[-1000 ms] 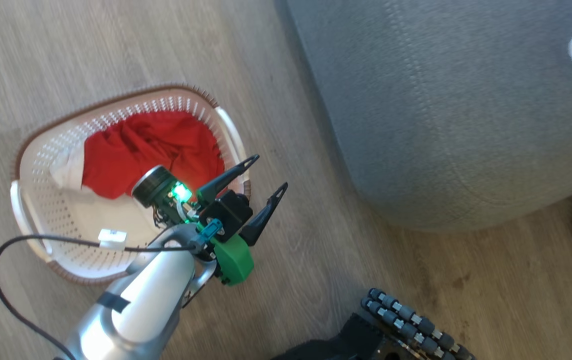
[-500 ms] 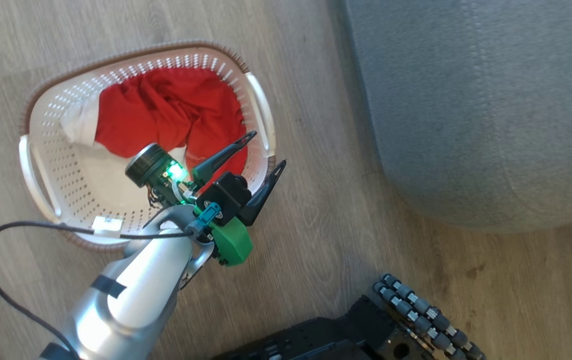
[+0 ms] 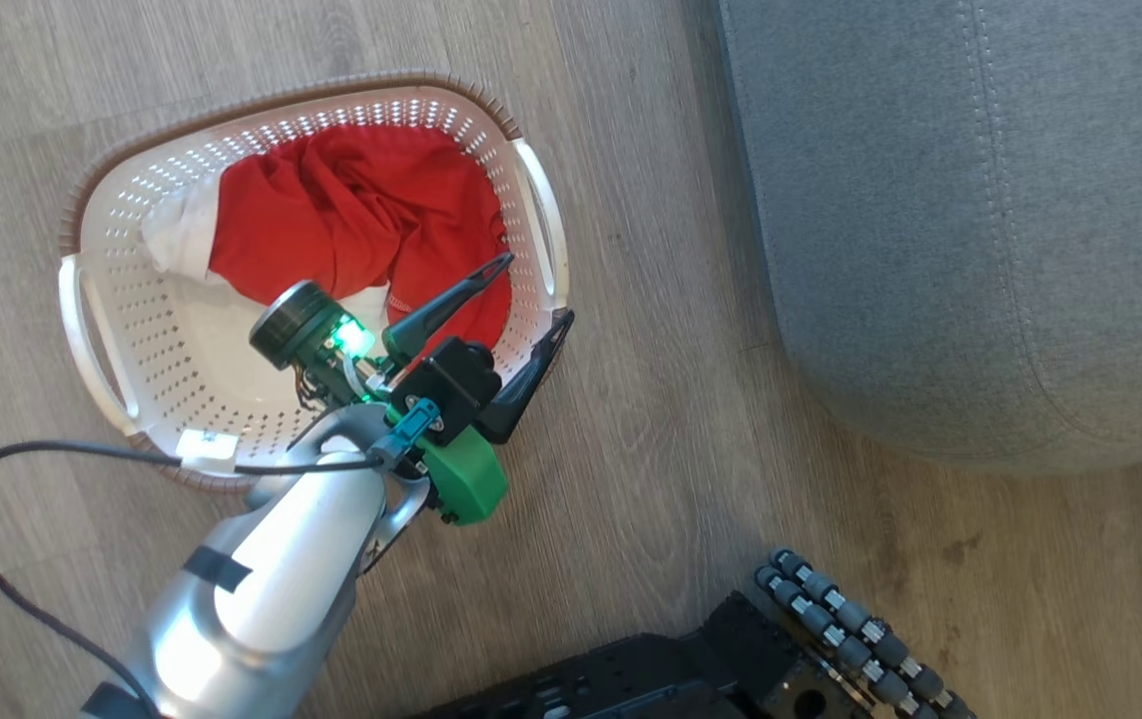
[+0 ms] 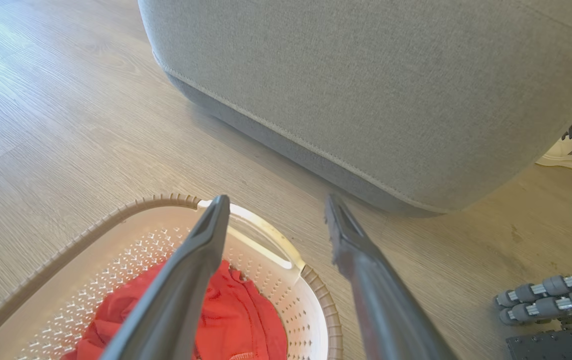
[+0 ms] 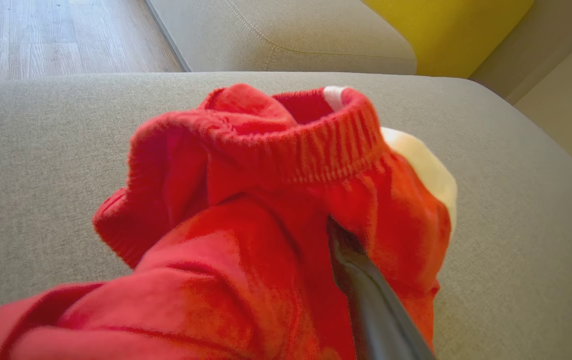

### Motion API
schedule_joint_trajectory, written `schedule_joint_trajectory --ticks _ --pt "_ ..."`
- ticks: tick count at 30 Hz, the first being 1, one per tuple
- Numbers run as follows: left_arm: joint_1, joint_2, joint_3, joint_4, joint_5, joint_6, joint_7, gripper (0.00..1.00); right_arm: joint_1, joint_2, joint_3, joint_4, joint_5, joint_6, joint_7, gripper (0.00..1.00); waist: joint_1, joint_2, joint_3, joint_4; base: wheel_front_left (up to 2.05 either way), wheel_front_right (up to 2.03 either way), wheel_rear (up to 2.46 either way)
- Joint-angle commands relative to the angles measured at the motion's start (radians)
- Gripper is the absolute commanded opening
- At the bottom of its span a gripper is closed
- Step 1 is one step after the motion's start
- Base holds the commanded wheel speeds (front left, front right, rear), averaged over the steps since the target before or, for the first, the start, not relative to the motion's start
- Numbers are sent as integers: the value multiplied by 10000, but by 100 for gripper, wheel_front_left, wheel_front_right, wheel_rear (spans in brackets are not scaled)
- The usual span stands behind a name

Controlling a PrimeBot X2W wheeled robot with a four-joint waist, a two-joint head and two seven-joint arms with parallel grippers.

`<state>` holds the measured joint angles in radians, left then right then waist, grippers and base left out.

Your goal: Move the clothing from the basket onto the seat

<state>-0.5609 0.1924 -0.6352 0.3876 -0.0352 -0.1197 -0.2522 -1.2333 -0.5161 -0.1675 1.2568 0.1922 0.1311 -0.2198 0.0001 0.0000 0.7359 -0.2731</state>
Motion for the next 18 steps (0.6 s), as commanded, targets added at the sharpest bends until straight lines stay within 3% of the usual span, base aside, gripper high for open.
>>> schedule_joint_trajectory --ticks 1,18 --pt "13 -13 303 -393 -54 36 -95 100 -161 -384 127 -154 234 -4 96 100 -1 0 -45 -26 0 0 0" --pt "608 -790 336 -310 -563 -71 -95 100 955 -749 2273 -74 1793 -4 1989 100 -1 0 -2075 1 0 0 0"
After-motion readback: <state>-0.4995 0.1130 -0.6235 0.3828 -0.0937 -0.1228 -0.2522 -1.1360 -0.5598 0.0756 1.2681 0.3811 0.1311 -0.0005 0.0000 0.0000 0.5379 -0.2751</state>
